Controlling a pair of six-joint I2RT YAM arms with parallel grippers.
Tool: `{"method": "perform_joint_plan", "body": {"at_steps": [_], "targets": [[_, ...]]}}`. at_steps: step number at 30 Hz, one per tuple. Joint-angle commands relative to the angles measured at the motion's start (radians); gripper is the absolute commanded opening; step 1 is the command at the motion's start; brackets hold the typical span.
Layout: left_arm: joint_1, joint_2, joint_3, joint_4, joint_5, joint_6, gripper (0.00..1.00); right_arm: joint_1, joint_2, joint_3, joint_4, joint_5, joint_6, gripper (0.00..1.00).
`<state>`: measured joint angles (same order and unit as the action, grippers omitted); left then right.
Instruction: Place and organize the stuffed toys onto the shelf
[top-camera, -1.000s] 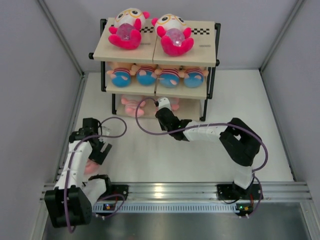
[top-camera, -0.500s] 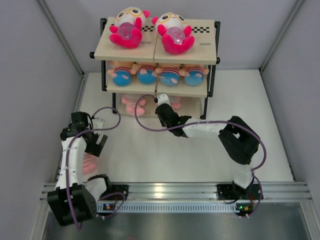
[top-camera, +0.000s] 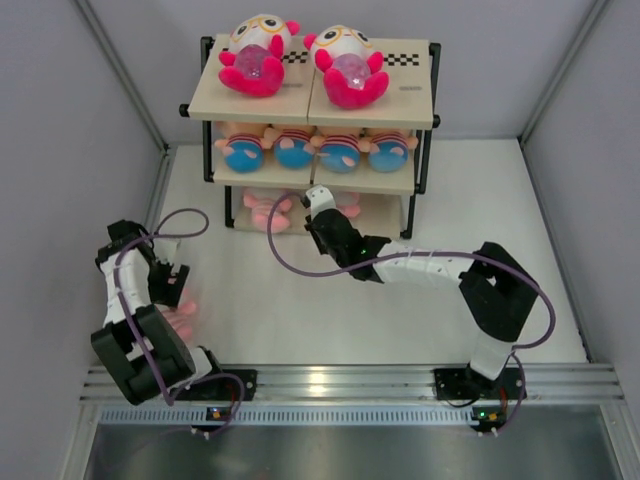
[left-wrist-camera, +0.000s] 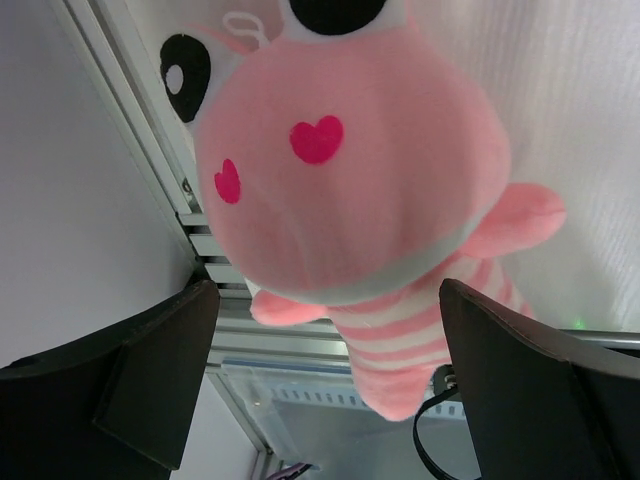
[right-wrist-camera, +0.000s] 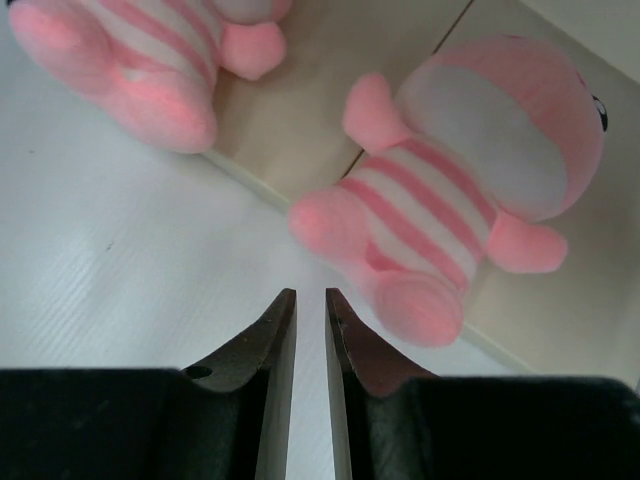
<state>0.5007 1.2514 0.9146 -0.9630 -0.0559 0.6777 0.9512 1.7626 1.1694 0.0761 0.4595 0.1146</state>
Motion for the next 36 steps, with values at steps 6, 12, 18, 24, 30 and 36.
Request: {"method": "perform_joint_plan", "body": {"at_steps": [6,12,18,24,30,36], "targets": [[0.127,0.121,-0.016,0.087,0.148,0.1,0.76,0.072,-0.094,-0.004,0.051,-0.025,-0.027,0.2],[0.15,0.089,-0.045,0.084,0.244,0.112,0.0,0.158,-0.164,-0.034,0.079,-0.048,-0.069,0.31],[0.15,-0.029,-0.037,0.014,0.355,0.1,0.0,0.268,-0.21,-0.079,0.178,-0.234,-0.105,0.55],[0.116,-0.136,0.069,-0.163,0.548,0.103,0.0,0.334,-0.112,-0.074,0.451,-0.487,-0.19,0.75],[-0.013,-0.161,0.105,-0.191,0.579,0.028,0.0,0.366,0.049,0.001,0.663,-0.576,-0.325,0.75],[-0.226,-0.152,0.128,-0.195,0.579,-0.065,0.0,0.385,0.115,0.05,0.65,-0.507,-0.374,0.75]]}}
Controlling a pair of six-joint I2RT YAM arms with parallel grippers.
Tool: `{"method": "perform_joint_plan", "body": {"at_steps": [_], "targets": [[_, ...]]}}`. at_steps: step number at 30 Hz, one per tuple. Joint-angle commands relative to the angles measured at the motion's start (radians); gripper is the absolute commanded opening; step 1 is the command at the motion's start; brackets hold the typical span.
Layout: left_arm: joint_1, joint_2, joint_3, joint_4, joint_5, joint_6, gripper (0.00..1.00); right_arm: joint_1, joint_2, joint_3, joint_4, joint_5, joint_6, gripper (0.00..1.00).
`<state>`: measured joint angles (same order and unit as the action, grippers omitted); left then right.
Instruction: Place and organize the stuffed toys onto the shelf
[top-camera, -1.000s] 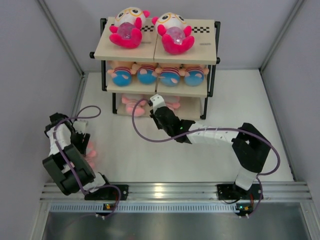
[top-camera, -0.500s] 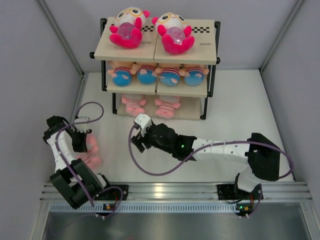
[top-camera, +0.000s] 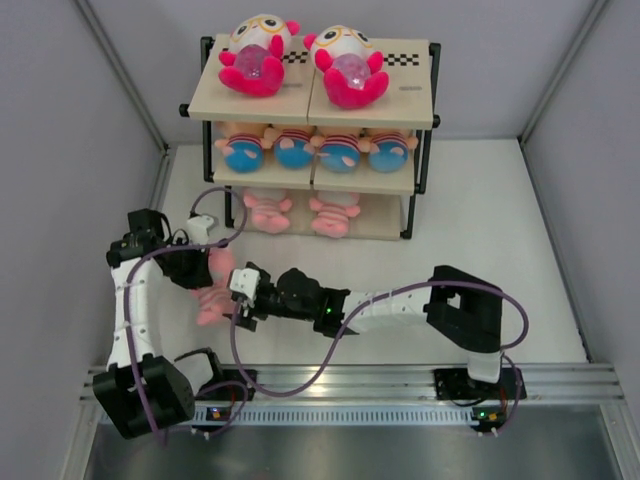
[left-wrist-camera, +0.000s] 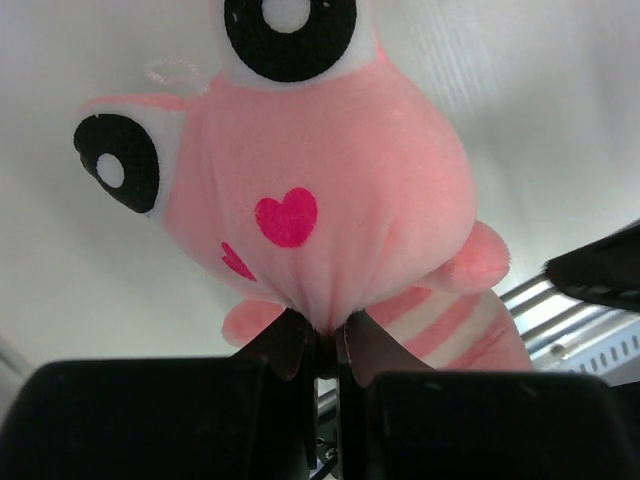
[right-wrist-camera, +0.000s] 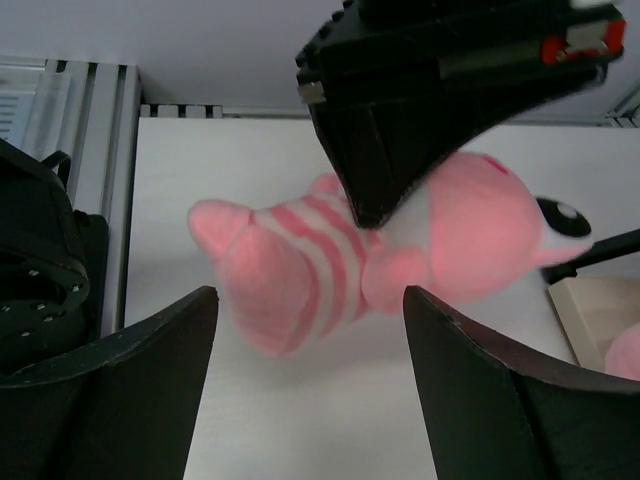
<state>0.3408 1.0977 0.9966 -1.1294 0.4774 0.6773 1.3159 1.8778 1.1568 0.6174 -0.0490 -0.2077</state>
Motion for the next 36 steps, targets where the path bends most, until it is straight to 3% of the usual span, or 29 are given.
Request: {"method": "perform_joint_plan", "body": {"at_steps": [1,15,18,19,20,21,22,23,24,27,30,36], "targets": [[-0.101,0.019,0.053,-0.027,0.037,-0.076,0.0,0.02,0.006,0.064,0.098,0.008,-0.056,0.75],[-0.134,0.07,0.109,-0.029,0.026,-0.122,0.0,0.036,0.06,0.129,-0.09,0.02,-0.026,0.72],[-0.132,0.062,0.108,-0.027,0.029,-0.119,0.0,0.036,0.081,0.158,-0.152,0.105,0.016,0.54],[-0.132,0.059,0.106,-0.029,0.026,-0.119,0.0,0.037,0.089,0.175,-0.169,0.132,0.039,0.24],[-0.132,0.056,0.103,-0.029,0.027,-0.117,0.0,0.036,0.086,0.176,-0.192,0.158,0.053,0.1],[-0.134,0.047,0.102,-0.029,0.024,-0.114,0.0,0.034,0.074,0.173,-0.199,0.181,0.068,0.0],[-0.132,0.041,0.099,-0.03,0.024,-0.114,0.0,0.034,0.061,0.153,-0.202,0.181,0.071,0.0],[-0.134,0.034,0.097,-0.029,0.018,-0.11,0.06,0.032,0.046,0.138,-0.203,0.182,0.071,0.0],[-0.134,0.022,0.094,-0.029,0.003,-0.104,0.39,0.032,0.026,0.121,-0.212,0.189,0.073,0.0],[-0.132,-0.005,0.08,-0.03,-0.025,-0.097,0.93,0.032,-0.078,0.041,-0.263,0.196,0.076,0.0],[-0.132,-0.025,0.07,-0.029,-0.062,-0.093,0.99,0.019,-0.213,-0.005,-0.451,0.169,0.091,0.0],[-0.134,-0.032,0.07,-0.03,-0.085,-0.082,0.99,-0.036,-0.362,0.009,-0.985,0.256,0.172,0.0]]}}
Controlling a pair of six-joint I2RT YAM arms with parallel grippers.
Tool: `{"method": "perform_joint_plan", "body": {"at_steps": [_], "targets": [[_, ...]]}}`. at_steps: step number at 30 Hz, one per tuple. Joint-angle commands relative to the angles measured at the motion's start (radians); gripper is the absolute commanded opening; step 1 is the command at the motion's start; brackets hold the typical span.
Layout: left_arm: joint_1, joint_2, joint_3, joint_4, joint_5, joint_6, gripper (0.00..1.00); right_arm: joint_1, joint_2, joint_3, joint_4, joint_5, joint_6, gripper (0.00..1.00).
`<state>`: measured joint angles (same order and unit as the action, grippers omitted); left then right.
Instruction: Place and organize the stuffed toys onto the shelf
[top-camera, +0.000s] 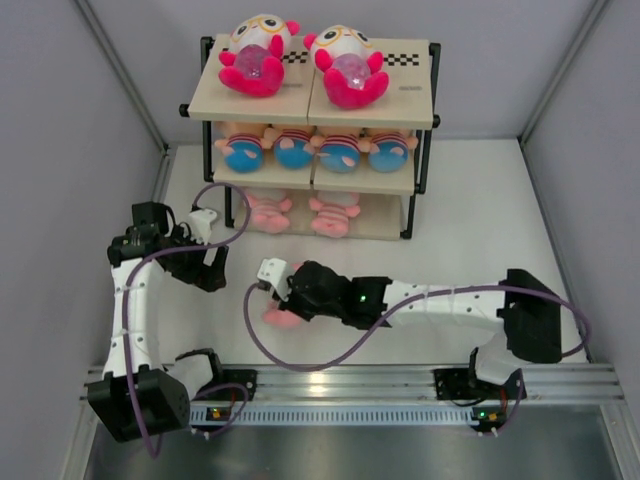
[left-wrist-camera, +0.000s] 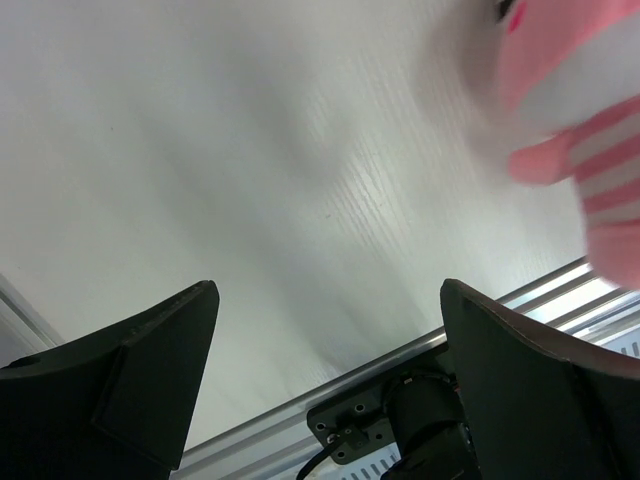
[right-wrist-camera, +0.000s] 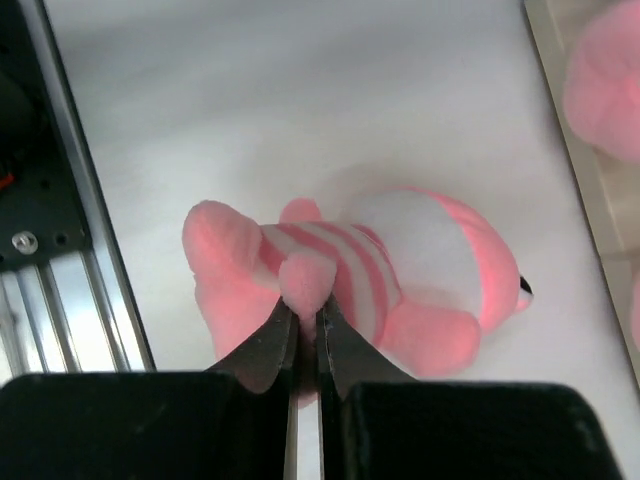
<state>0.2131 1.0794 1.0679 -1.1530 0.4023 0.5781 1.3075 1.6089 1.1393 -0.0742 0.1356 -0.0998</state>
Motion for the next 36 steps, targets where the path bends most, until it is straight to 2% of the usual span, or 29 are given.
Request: {"method": "perform_joint_plan", "body": {"at_steps": [1,2,5,9,13,14,16,17,20,25,30,36], "targets": [[-0.004,-0.015,-0.005,-0.005,-0.005,0.019,0.99,-0.04,-0.112,0.03,-0.343,0.087,0.068,0.0],[-0.004,-0.013,-0.006,-0.007,-0.003,0.025,0.99,-0.045,-0.128,0.027,-0.43,0.107,0.068,0.0],[-0.006,-0.009,-0.006,-0.007,-0.003,0.032,0.99,-0.074,-0.193,0.005,-0.537,0.173,0.022,0.0],[-0.006,-0.004,-0.005,-0.005,-0.019,0.042,0.99,-0.177,-0.271,0.017,-0.613,0.197,-0.096,0.0],[-0.006,-0.01,-0.009,-0.004,-0.019,0.054,0.99,-0.292,-0.36,-0.018,-0.541,0.315,-0.25,0.0],[-0.004,-0.012,-0.009,-0.002,-0.017,0.052,0.99,-0.3,-0.38,-0.042,-0.5,0.331,-0.343,0.0],[-0.004,-0.01,-0.011,-0.005,-0.01,0.054,0.99,-0.318,-0.441,-0.123,-0.356,0.331,-0.426,0.0],[-0.006,-0.004,-0.011,-0.005,-0.003,0.052,0.99,-0.326,-0.457,-0.15,-0.308,0.282,-0.504,0.0],[-0.004,0.013,-0.009,-0.004,0.003,0.049,0.99,-0.376,-0.484,-0.223,-0.175,0.163,-0.602,0.0],[-0.006,0.024,-0.003,-0.004,0.003,0.043,0.98,-0.467,-0.411,-0.204,-0.144,0.043,-0.643,0.0],[-0.006,0.031,0.0,-0.004,0.01,0.037,0.98,-0.54,-0.357,-0.184,-0.081,0.01,-0.709,0.0],[-0.004,0.036,0.007,-0.004,0.0,0.032,0.98,-0.571,-0.287,-0.15,-0.016,-0.129,-0.749,0.0]]}}
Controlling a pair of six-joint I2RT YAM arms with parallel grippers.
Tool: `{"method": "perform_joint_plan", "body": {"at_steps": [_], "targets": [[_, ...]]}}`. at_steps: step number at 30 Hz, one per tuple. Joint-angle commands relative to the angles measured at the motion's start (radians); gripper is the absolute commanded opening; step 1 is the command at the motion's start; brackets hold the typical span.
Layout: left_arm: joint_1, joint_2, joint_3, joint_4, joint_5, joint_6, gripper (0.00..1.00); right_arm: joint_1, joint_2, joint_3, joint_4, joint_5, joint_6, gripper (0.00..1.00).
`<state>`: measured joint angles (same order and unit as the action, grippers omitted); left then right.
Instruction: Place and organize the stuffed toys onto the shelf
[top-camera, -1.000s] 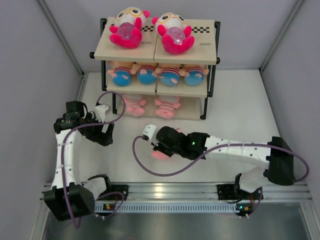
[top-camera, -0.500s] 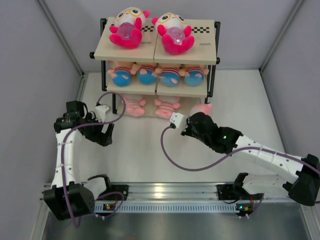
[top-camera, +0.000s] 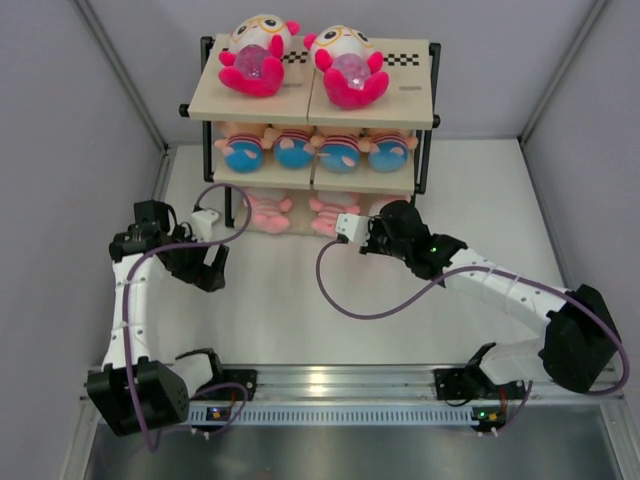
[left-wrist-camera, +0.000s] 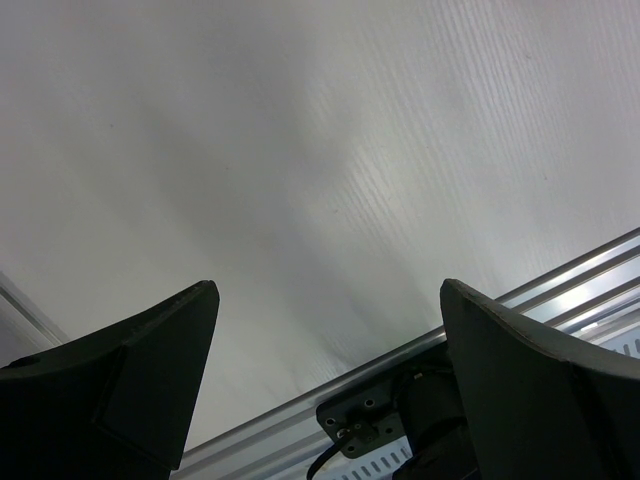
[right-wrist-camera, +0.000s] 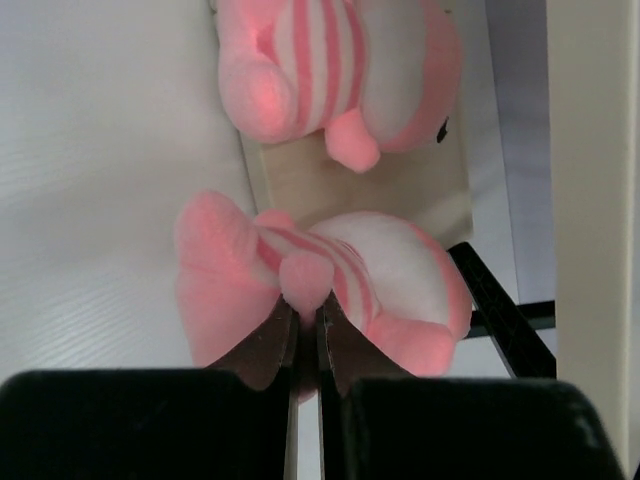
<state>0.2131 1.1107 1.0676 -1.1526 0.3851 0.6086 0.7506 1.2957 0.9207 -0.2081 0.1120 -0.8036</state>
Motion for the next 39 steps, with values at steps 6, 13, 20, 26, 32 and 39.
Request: {"method": "perform_joint_plan", "body": {"at_steps": [6,13,20,26,32,39], "targets": [[-0.006,0.005,0.009,-0.004,0.015,-0.003,0.98,-0.072,0.106,0.043,0.266,-0.225,-0.039,0.0],[-0.004,0.023,0.008,-0.004,-0.006,0.0,0.98,-0.187,0.099,-0.034,0.397,-0.445,-0.006,0.0],[-0.006,0.077,0.045,-0.004,-0.018,-0.013,0.98,-0.252,0.183,-0.031,0.47,-0.552,0.018,0.0],[-0.006,0.104,0.068,-0.002,-0.023,-0.027,0.98,-0.284,0.244,-0.058,0.522,-0.566,0.017,0.0],[-0.006,0.124,0.074,-0.004,-0.017,-0.036,0.98,-0.3,0.257,-0.105,0.604,-0.502,0.007,0.04],[-0.004,0.15,0.075,-0.002,-0.008,-0.049,0.99,-0.313,0.255,-0.121,0.628,-0.442,0.012,0.31]]}}
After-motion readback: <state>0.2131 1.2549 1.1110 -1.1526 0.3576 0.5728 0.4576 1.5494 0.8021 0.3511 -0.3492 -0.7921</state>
